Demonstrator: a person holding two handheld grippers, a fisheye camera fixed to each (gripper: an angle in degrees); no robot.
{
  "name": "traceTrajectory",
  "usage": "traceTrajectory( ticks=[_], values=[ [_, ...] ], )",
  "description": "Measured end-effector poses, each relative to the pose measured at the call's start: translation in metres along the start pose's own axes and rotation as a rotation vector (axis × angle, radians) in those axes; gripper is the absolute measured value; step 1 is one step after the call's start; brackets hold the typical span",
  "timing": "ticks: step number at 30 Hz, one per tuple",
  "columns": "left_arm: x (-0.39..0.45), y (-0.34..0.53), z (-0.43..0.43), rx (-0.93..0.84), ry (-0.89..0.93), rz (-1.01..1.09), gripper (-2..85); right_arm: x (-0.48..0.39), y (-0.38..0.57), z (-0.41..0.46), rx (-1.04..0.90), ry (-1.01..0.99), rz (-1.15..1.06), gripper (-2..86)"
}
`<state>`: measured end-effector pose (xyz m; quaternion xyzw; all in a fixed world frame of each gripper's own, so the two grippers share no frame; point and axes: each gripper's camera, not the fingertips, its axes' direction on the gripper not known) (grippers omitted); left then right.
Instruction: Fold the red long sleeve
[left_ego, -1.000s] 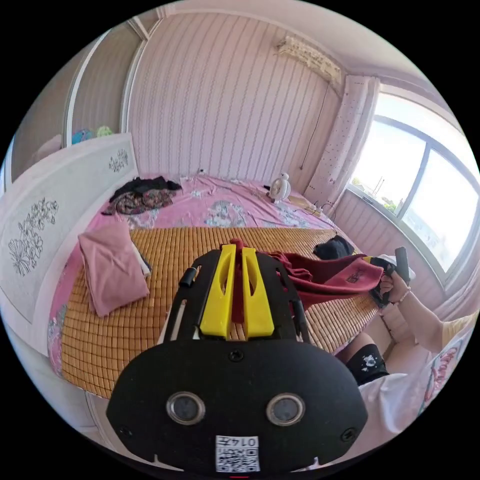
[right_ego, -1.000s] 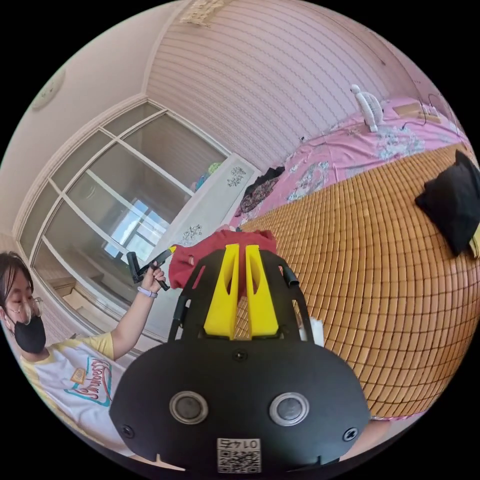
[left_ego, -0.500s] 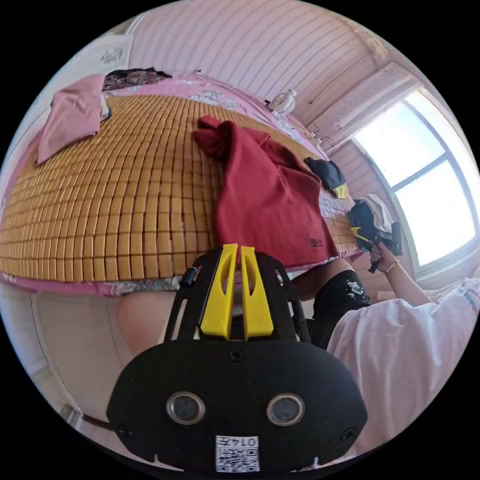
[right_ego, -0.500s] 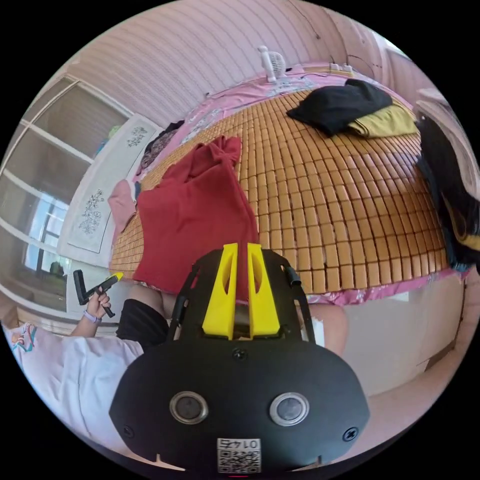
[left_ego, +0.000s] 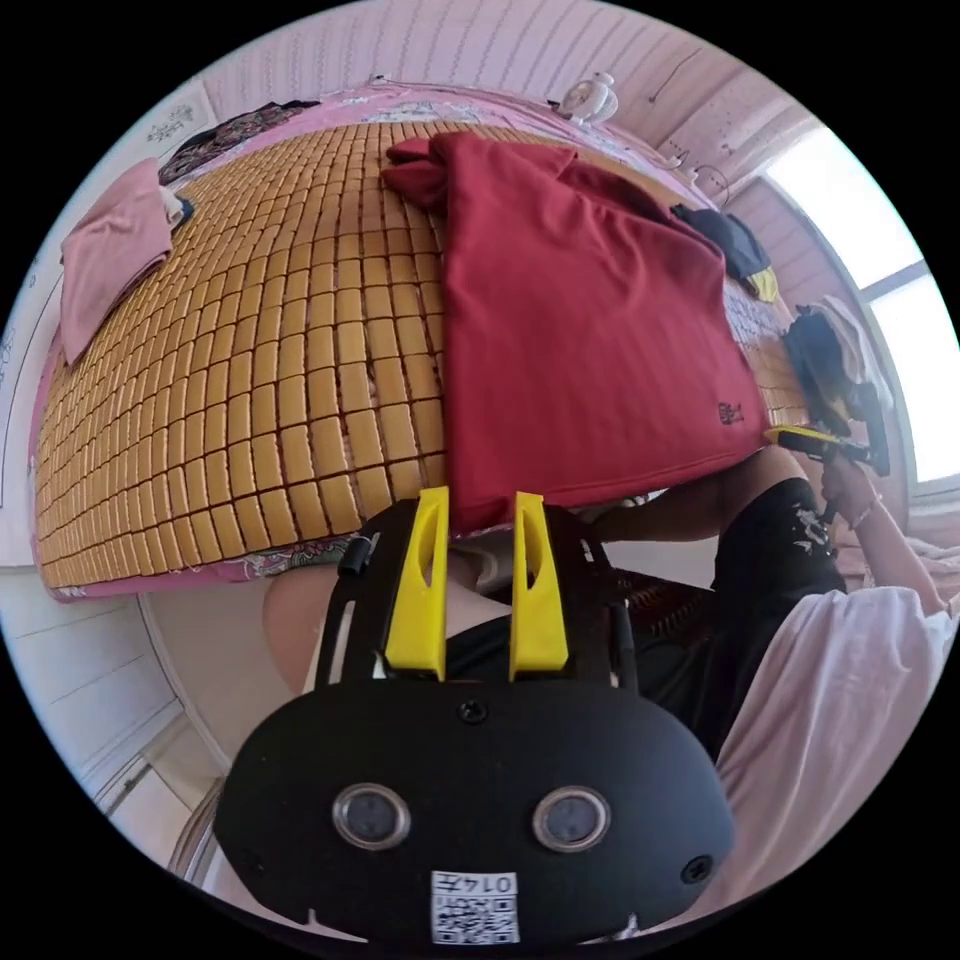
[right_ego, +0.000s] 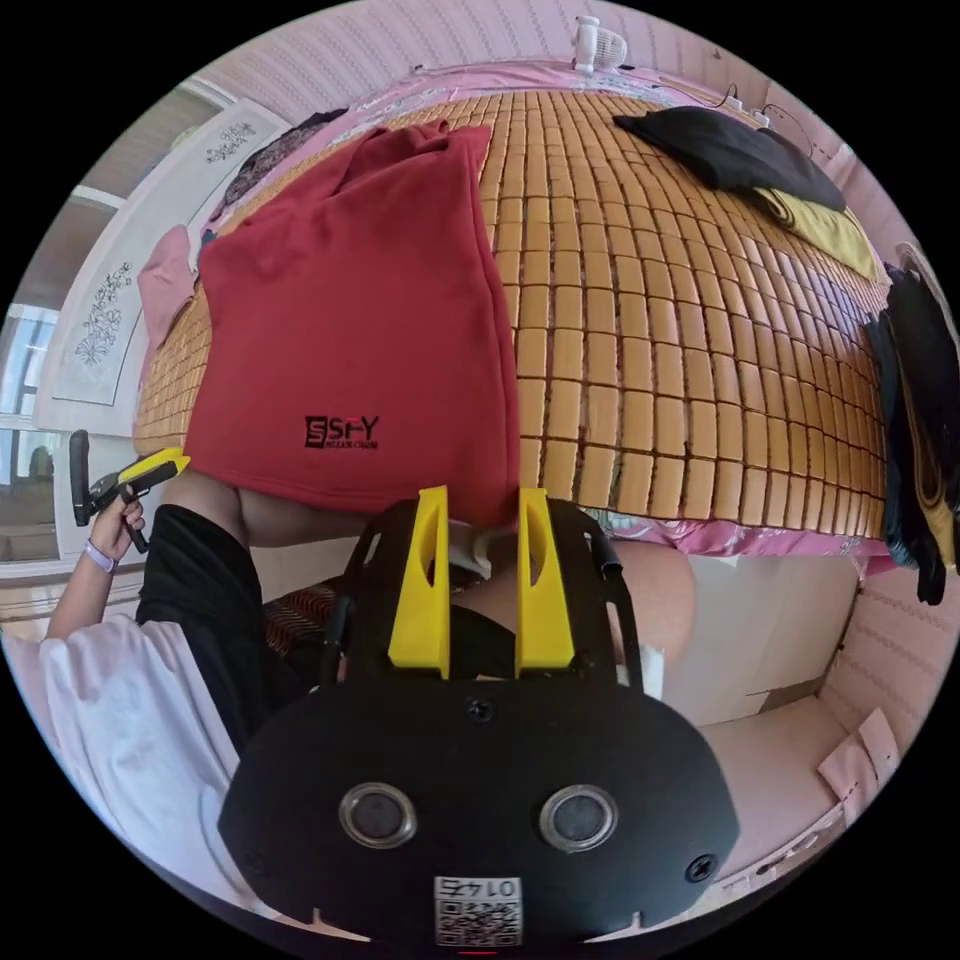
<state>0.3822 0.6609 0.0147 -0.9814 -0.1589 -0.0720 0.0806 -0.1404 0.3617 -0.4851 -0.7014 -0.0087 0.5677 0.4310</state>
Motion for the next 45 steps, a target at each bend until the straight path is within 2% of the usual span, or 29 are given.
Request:
traceTrajectory(
  ticks=[4, 7, 8, 9, 11, 14, 15, 19, 21, 25, 27, 30, 36, 39, 43, 45],
  values=[
    [0.008, -0.003, 0.004, -0.067, -0.076, 0.076, 4.7, -0.005, 0.001, -0.013, -0.020, 0.052, -0.086, 3.7],
    [0.009, 0.014, -0.018, 0.003, -0.098, 0.110, 1.4, 0.008, 0.013, -0.043, 0.042, -0.081, -0.101, 2.4],
    [0.004, 0.023, -0.037, 0.057, -0.070, 0.094, 0.8, 0.019, 0.019, -0.063, 0.110, -0.210, -0.079, 2.2],
    [-0.005, 0.032, -0.062, 0.134, 0.000, 0.063, 0.4, 0.033, 0.026, -0.090, 0.219, -0.362, -0.053, 2.0],
    [-0.022, 0.044, -0.111, 0.302, 0.155, 0.029, 0.0, 0.053, 0.032, -0.136, 0.383, -0.539, -0.027, 1.8],
    [-0.045, 0.052, -0.212, 0.596, 0.265, 0.038, -0.4, 0.056, 0.025, -0.233, 0.646, -0.650, -0.099, 1.5],
    [-0.048, 0.055, -0.260, 0.721, 0.268, 0.074, -0.5, 0.049, 0.022, -0.280, 0.761, -0.676, -0.160, 1.4],
    [-0.033, 0.078, -0.404, 1.007, 0.127, 0.213, -0.7, 0.021, 0.023, -0.417, 1.017, -0.679, -0.325, 1.3],
    [-0.027, 0.105, -0.486, 1.154, 0.106, 0.277, -0.7, 0.006, 0.039, -0.496, 1.167, -0.742, -0.419, 1.3],
    [-0.014, 0.165, -0.581, 1.377, 0.109, 0.341, -0.6, -0.013, 0.082, -0.596, 1.371, -0.803, -0.542, 1.3],
    [0.000, 0.211, -0.620, 1.504, 0.054, 0.373, -0.6, -0.031, 0.118, -0.649, 1.457, -0.724, -0.618, 1.2],
    [0.011, 0.249, -0.640, 1.558, -0.024, 0.373, -0.7, -0.056, 0.149, -0.691, 1.460, -0.547, -0.653, 1.2],
    [0.010, 0.324, -0.652, 1.687, 0.025, 0.409, -0.8, -0.070, 0.220, -0.727, 1.512, -0.567, -0.799, 1.1],
    [0.013, 0.343, -0.665, 1.746, -0.024, 0.436, -0.8, -0.087, 0.249, -0.747, 1.561, -0.487, -0.853, 1.1],
    [-0.012, 0.287, -0.662, 1.606, 0.031, 0.371, -0.8, -0.104, 0.203, -0.741, 1.470, -0.351, -0.818, 1.1],
    [-0.029, 0.218, -0.632, 1.427, -0.027, 0.261, -0.9, -0.112, 0.120, -0.704, 1.254, -0.264, -0.695, 1.1]
  ],
)
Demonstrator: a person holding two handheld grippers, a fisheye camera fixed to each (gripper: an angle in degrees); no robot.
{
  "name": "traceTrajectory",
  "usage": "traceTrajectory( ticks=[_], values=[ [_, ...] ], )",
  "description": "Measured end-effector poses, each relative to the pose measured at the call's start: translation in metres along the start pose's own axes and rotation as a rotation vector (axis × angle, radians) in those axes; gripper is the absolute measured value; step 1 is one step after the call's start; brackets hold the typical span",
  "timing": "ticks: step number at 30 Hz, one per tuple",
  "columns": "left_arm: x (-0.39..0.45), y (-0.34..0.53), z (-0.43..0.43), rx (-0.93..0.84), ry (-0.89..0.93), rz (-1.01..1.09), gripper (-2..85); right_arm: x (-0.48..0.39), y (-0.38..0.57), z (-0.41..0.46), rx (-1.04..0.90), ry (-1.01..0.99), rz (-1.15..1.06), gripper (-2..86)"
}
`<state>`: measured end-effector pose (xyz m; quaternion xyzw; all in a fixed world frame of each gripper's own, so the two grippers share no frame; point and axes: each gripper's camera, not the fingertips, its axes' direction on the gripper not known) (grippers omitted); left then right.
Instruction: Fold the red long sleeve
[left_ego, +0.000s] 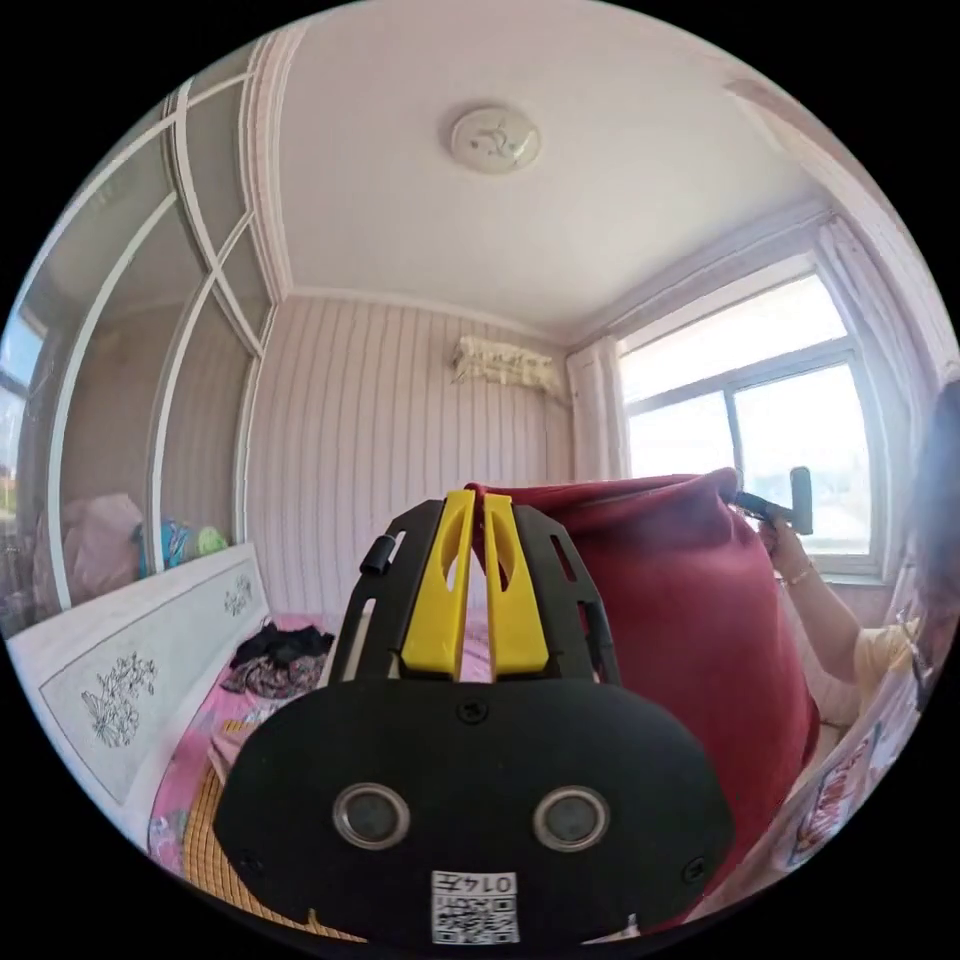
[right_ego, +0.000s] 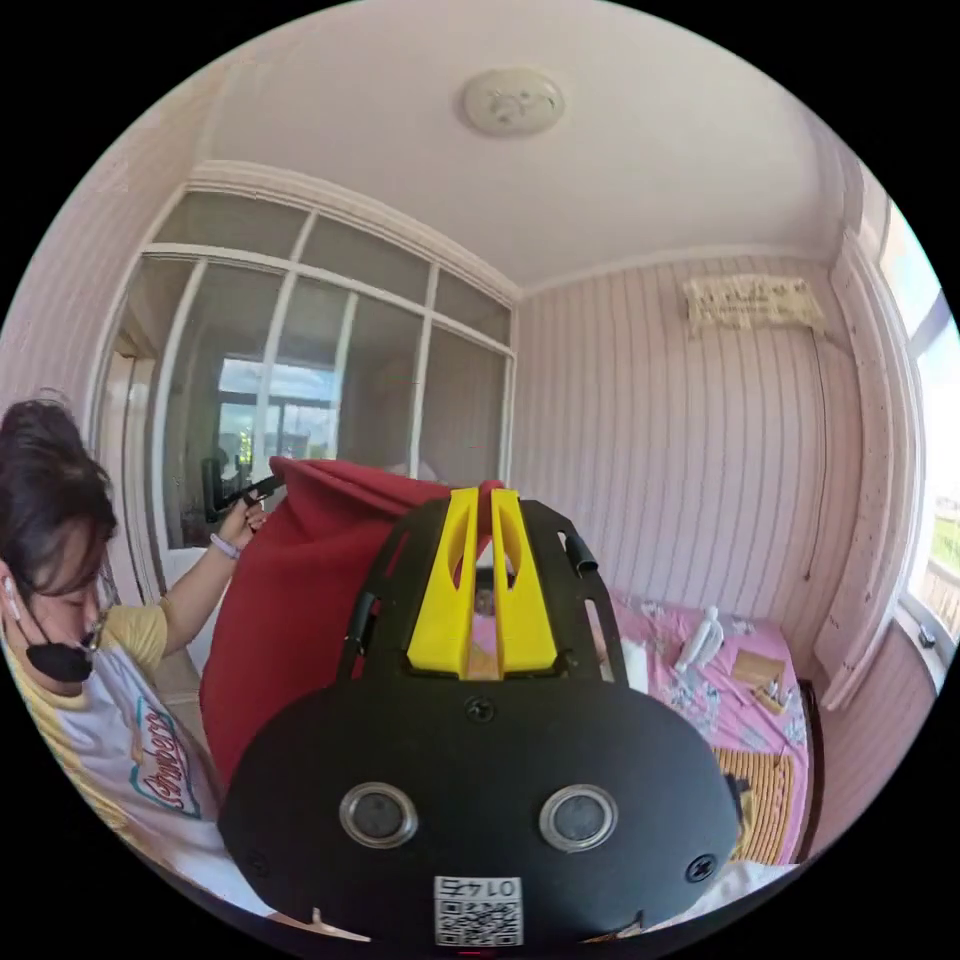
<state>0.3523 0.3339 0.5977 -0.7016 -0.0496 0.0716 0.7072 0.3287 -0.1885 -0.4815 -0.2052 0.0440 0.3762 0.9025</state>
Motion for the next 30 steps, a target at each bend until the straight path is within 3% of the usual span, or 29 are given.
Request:
traceTrajectory(
  ticks=[3, 7, 14, 17, 19, 23, 30],
  values=[
    [-0.034, 0.046, 0.090, -0.217, -0.095, -0.104, -0.9, 0.058, 0.044, 0.092, -0.188, 0.042, 0.167, 1.0],
    [-0.059, 0.069, 0.148, -0.250, -0.071, -0.261, -1.0, 0.111, 0.064, 0.148, -0.180, -0.049, 0.402, 1.0],
    [-0.048, -0.006, 0.185, -0.042, -0.095, -0.135, -1.0, 0.111, -0.001, 0.142, 0.227, -0.025, 0.228, 1.2],
    [-0.043, 0.013, 0.197, -0.022, -0.054, -0.103, -1.0, 0.108, 0.023, 0.150, 0.274, -0.061, 0.194, 1.3],
    [-0.046, 0.045, 0.210, -0.092, -0.052, -0.095, -1.0, 0.108, 0.059, 0.163, 0.220, -0.088, 0.182, 1.3],
    [-0.053, 0.170, 0.245, -0.382, -0.038, -0.103, -0.9, 0.099, 0.197, 0.207, -0.065, -0.011, 0.226, 1.4],
    [-0.036, 0.453, 0.257, -0.928, -0.033, -0.337, -0.7, 0.064, 0.502, 0.285, -0.677, -0.029, 0.708, 1.6]
  ],
)
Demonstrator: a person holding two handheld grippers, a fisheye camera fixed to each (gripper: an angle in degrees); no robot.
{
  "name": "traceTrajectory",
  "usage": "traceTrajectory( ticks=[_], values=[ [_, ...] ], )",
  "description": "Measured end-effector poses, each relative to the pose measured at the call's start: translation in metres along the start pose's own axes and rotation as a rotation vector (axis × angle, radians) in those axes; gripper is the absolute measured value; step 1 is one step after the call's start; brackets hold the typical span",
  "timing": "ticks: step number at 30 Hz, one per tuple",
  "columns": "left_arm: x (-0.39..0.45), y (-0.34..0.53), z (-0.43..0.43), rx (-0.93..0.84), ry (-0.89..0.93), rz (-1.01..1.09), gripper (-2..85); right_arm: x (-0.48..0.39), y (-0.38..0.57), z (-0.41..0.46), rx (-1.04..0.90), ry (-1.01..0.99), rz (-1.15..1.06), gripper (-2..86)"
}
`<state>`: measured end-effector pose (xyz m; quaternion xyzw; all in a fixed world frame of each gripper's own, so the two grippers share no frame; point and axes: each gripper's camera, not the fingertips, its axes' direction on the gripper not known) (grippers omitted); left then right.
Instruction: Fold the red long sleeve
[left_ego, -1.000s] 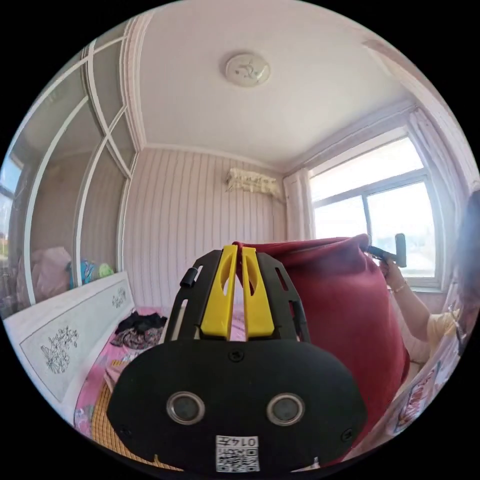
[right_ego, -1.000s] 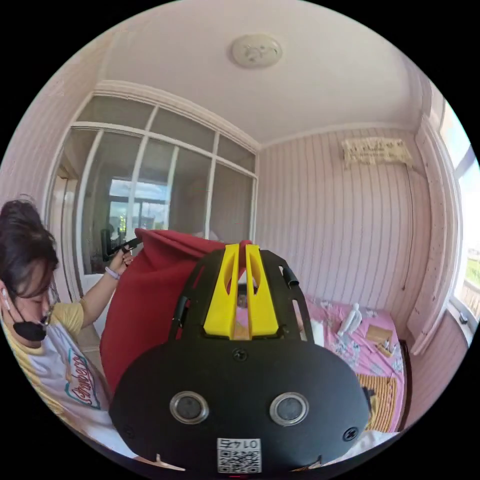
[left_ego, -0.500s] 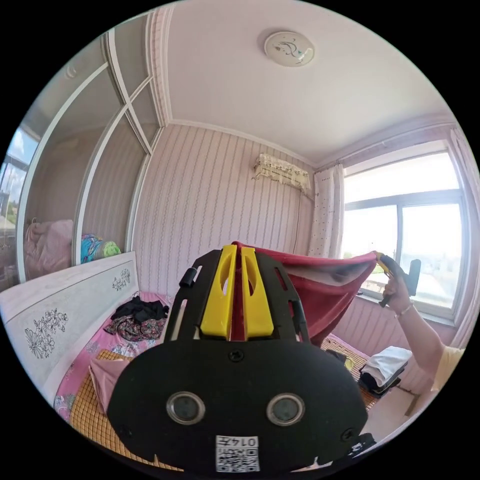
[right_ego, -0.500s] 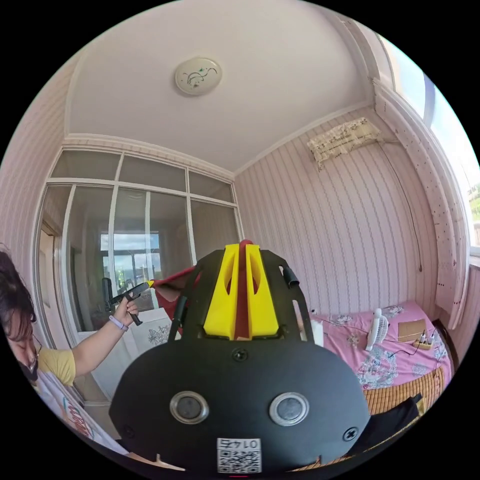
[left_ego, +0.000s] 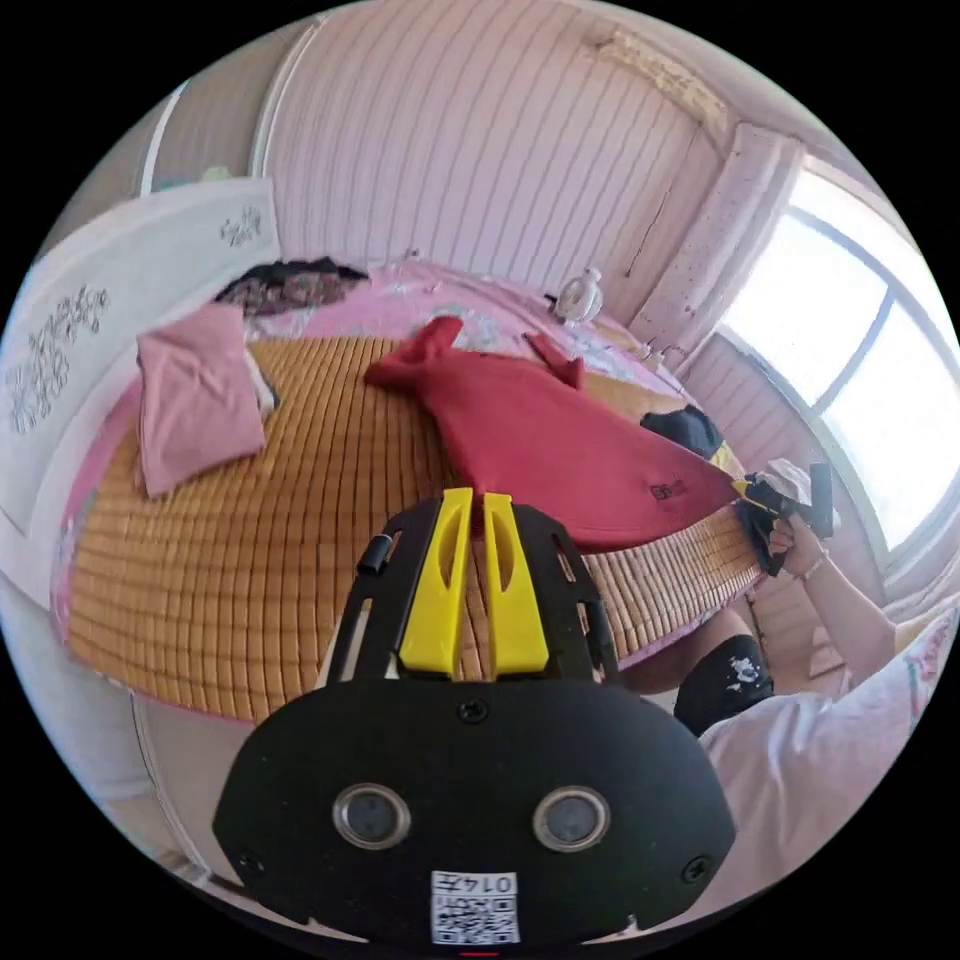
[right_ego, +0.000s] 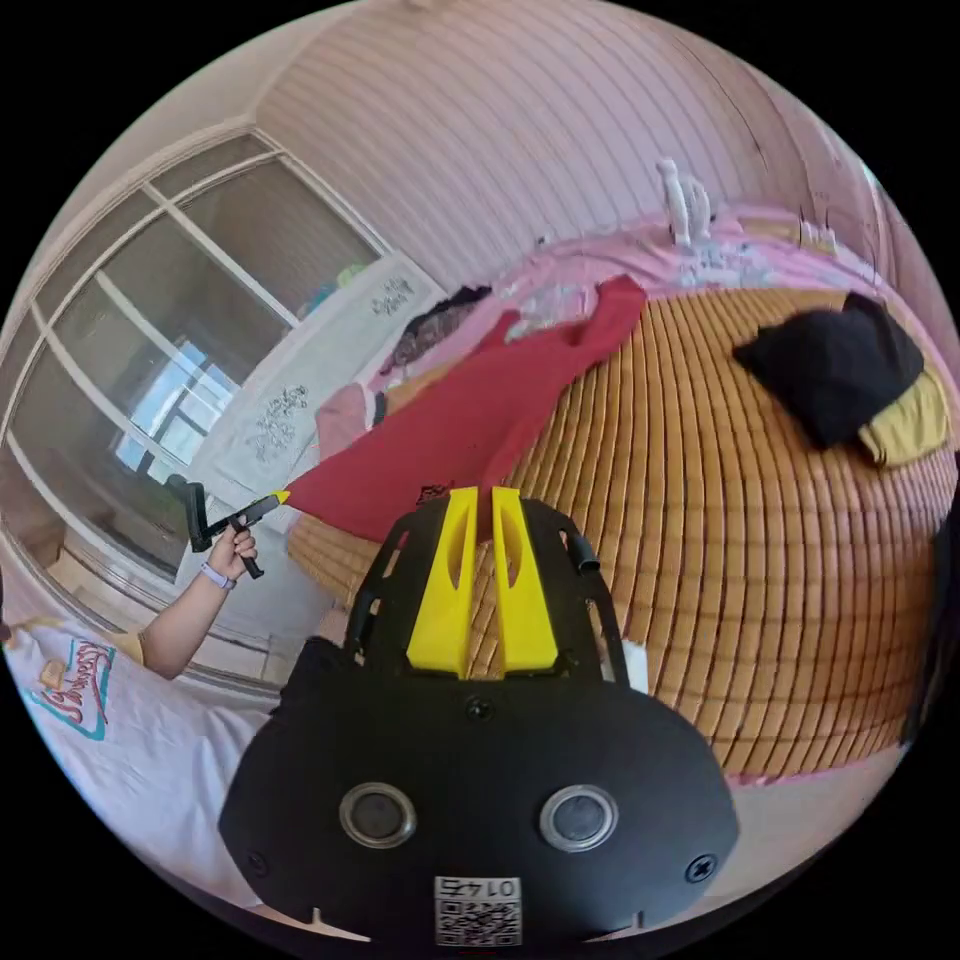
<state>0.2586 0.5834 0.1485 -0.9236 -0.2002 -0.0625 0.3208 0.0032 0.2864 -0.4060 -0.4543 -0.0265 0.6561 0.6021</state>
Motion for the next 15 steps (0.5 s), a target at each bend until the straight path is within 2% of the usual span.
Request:
traceTrajectory(
  ticks=[4, 7, 11, 15],
  values=[
    [-0.022, 0.074, 0.068, -0.225, 0.014, -0.153, -0.7, 0.016, 0.065, 0.062, -0.175, 0.092, 0.113, 2.5],
    [-0.023, 0.099, 0.072, -0.222, -0.035, -0.203, 0.4, 0.008, 0.085, 0.074, -0.171, 0.162, 0.128, 6.2],
    [-0.013, 0.085, 0.084, -0.202, -0.026, -0.236, 5.8, -0.010, 0.079, 0.102, -0.165, 0.311, 0.069, 12.4],
    [0.015, 0.052, 0.115, -0.187, -0.051, -0.207, 8.3, -0.013, 0.062, 0.145, -0.192, 0.395, 0.090, 11.5]
  ],
)
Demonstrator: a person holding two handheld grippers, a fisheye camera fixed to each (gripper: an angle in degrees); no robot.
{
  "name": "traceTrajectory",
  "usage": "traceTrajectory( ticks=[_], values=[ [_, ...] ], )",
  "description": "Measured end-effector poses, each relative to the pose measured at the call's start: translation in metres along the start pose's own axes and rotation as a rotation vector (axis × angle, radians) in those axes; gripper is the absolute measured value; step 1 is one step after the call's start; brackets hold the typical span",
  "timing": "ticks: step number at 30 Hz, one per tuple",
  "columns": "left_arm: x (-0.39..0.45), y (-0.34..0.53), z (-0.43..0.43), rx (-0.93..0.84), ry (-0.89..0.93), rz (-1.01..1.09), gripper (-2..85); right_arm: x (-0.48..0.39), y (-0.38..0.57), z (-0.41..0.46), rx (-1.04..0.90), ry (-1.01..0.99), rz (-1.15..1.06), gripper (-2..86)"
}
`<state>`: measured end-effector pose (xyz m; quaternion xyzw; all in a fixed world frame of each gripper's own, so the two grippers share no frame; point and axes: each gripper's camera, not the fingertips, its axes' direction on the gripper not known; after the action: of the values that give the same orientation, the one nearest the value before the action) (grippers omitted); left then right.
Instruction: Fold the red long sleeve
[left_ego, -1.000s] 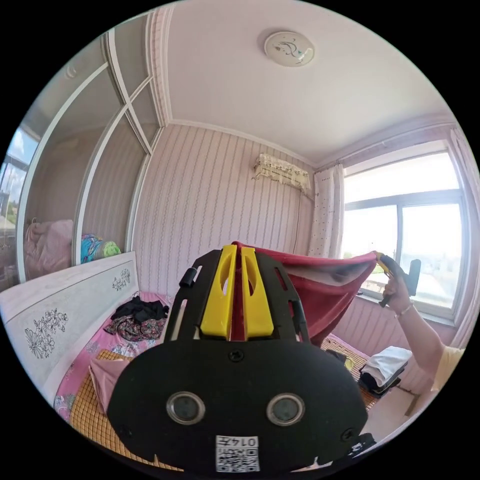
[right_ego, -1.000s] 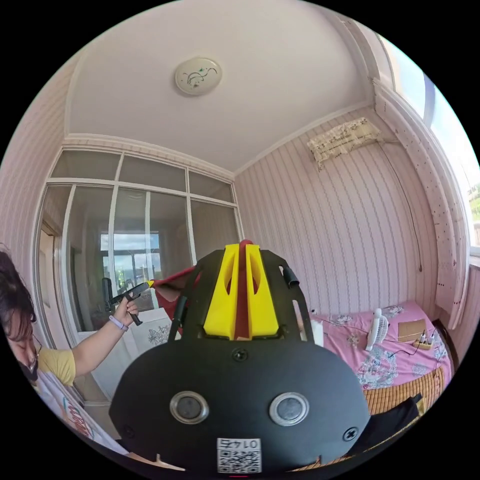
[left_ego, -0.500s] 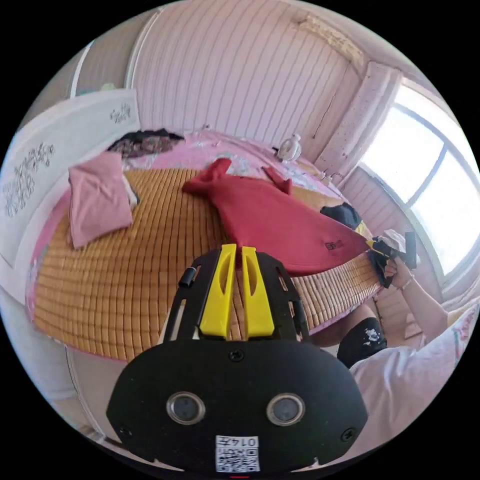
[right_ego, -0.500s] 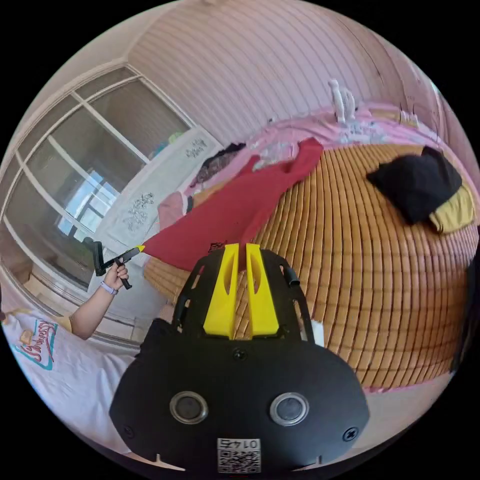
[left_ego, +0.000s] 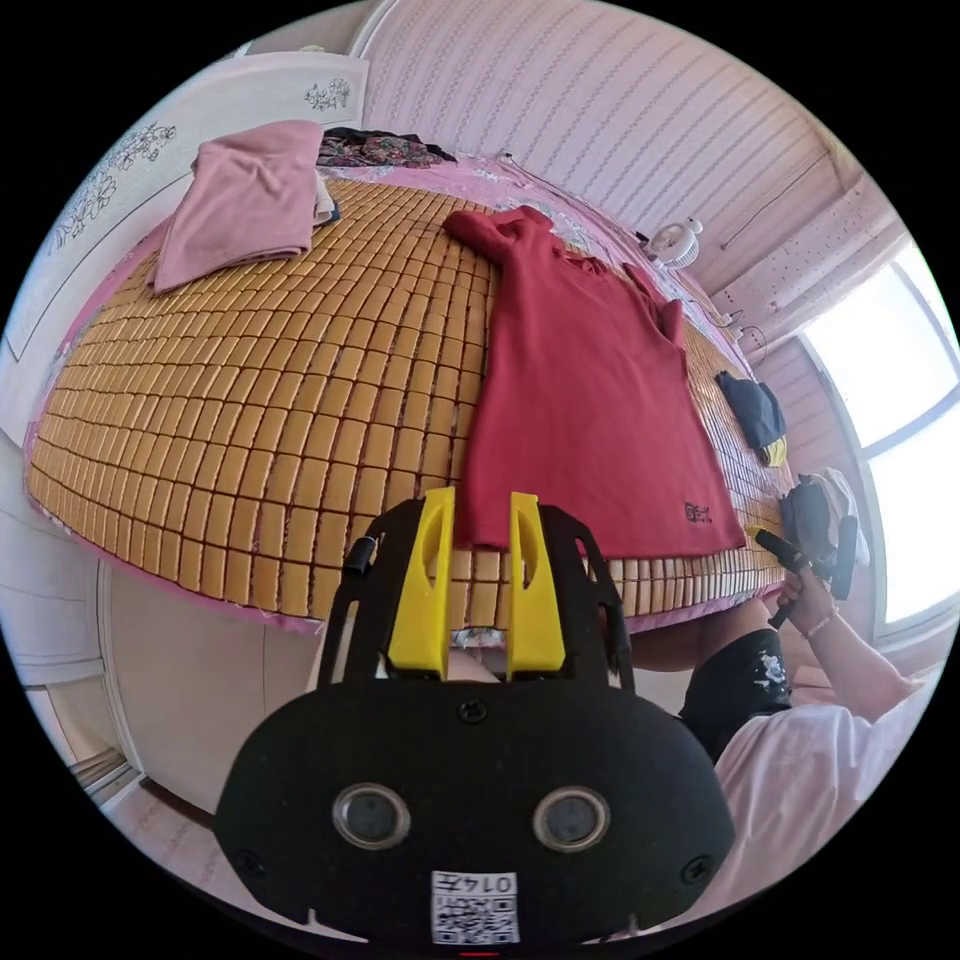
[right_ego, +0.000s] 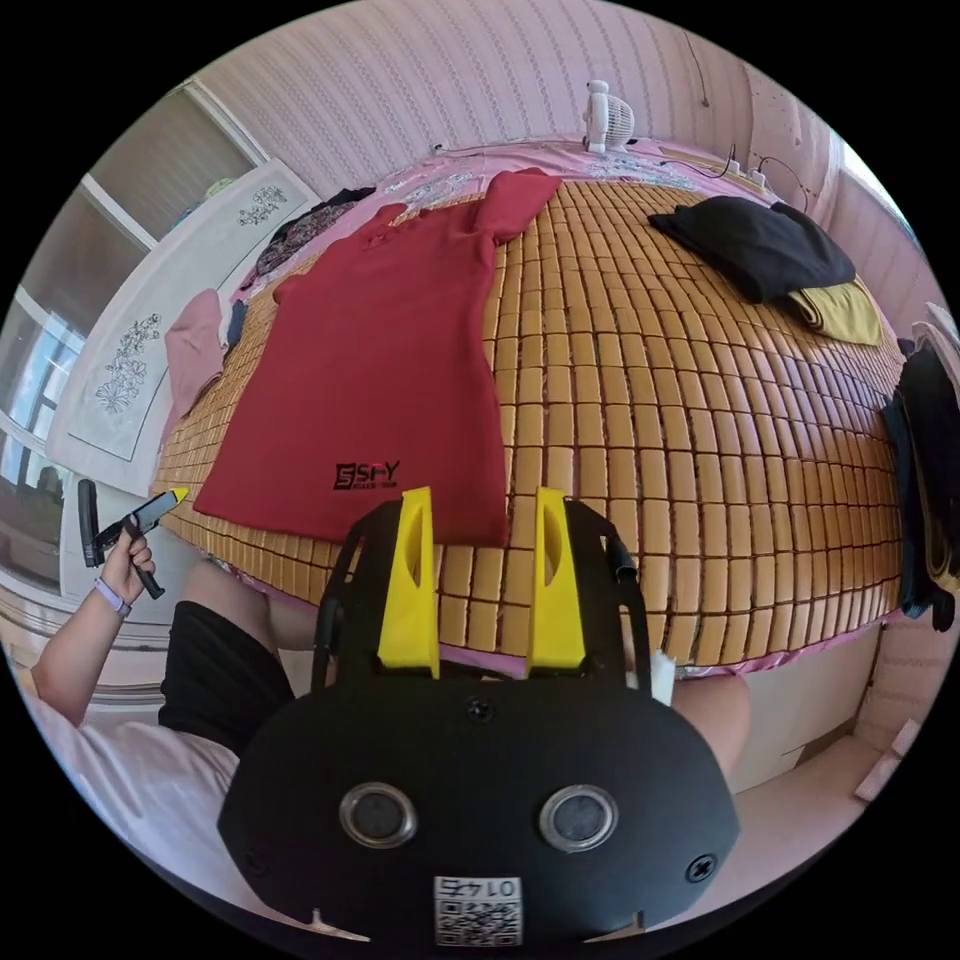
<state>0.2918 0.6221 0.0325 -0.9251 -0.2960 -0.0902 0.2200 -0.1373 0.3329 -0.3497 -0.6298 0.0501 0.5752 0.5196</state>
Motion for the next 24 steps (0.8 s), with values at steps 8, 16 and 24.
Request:
traceTrajectory(
  ticks=[8, 16, 24],
  values=[
    [0.058, -0.008, 0.038, -0.188, -0.182, 0.044, 2.0, -0.033, -0.002, 0.032, -0.126, 0.023, -0.064, 3.3],
    [0.074, 0.052, 0.020, -0.192, -0.176, 0.023, 2.0, -0.060, 0.041, 0.040, -0.202, 0.018, -0.136, 2.2],
    [0.099, 0.127, -0.011, -0.101, -0.149, -0.082, 2.8, -0.077, 0.098, 0.035, -0.139, -0.001, -0.111, 2.5]
  ],
)
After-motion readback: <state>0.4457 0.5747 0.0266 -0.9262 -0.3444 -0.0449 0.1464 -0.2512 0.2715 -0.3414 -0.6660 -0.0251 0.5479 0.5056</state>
